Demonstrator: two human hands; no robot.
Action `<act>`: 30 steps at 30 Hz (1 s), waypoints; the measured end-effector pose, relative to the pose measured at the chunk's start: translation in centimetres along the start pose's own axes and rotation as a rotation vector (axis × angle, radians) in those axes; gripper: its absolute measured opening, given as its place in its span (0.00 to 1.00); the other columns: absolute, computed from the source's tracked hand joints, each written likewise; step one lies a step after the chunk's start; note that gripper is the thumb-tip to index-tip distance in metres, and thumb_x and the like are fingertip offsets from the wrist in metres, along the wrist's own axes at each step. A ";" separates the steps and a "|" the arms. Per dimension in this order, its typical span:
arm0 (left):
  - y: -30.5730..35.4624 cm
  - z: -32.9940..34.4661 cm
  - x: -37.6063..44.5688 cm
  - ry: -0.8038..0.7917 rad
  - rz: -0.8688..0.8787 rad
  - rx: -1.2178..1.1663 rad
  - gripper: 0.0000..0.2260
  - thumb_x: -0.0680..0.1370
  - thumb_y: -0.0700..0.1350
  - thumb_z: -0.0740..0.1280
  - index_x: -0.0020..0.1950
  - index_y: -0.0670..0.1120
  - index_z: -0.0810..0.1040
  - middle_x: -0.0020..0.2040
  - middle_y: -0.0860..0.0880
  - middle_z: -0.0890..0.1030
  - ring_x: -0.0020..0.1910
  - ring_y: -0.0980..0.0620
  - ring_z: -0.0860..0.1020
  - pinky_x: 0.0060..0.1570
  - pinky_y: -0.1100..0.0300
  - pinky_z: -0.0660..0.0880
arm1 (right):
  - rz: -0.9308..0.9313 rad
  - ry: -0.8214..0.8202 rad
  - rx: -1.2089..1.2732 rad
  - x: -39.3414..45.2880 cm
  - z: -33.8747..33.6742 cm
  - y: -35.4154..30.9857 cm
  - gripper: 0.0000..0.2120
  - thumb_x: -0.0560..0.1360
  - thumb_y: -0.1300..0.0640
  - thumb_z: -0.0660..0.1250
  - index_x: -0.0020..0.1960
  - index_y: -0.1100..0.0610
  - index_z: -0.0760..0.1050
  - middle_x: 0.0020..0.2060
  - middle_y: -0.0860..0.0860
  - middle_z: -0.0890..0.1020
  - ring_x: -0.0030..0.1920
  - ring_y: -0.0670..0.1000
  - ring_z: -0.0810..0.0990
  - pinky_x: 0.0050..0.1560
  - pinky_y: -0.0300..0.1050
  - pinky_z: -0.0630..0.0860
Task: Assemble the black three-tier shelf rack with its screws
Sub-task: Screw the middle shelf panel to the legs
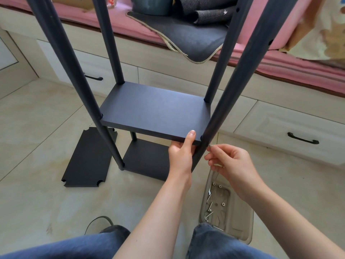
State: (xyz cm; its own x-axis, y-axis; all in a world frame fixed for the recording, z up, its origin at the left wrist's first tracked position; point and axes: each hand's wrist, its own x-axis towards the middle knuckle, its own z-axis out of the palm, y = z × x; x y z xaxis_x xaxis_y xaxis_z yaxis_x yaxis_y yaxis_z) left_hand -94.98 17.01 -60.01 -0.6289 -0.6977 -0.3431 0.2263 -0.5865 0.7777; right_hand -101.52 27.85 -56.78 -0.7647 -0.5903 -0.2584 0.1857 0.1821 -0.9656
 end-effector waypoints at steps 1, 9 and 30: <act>0.0 0.0 0.0 0.003 0.001 -0.002 0.05 0.80 0.47 0.71 0.55 0.47 0.81 0.46 0.53 0.87 0.48 0.53 0.86 0.47 0.62 0.81 | 0.041 -0.012 0.035 0.0 0.0 0.1 0.08 0.80 0.57 0.66 0.48 0.60 0.82 0.36 0.53 0.84 0.35 0.47 0.80 0.36 0.39 0.77; 0.0 0.3 0.2 0.036 0.005 -0.010 0.09 0.79 0.48 0.72 0.56 0.45 0.81 0.52 0.46 0.87 0.53 0.45 0.85 0.60 0.49 0.80 | 0.020 -0.030 -0.183 0.1 -0.2 -0.5 0.12 0.81 0.54 0.63 0.44 0.57 0.81 0.32 0.50 0.83 0.32 0.45 0.78 0.36 0.40 0.74; -0.3 0.2 0.4 0.046 0.048 0.020 0.14 0.77 0.54 0.73 0.54 0.45 0.80 0.50 0.44 0.87 0.53 0.42 0.85 0.62 0.41 0.78 | -0.360 0.073 -0.910 0.5 0.7 -0.3 0.15 0.82 0.53 0.55 0.39 0.51 0.73 0.30 0.45 0.78 0.37 0.51 0.77 0.44 0.53 0.75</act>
State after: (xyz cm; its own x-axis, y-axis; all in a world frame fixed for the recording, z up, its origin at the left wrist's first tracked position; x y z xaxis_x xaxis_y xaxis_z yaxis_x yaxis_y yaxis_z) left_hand -95.48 17.02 -60.29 -0.5823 -0.7437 -0.3285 0.2404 -0.5434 0.8043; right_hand -101.54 26.96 -56.65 -0.7245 -0.6847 0.0790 -0.5890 0.5556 -0.5869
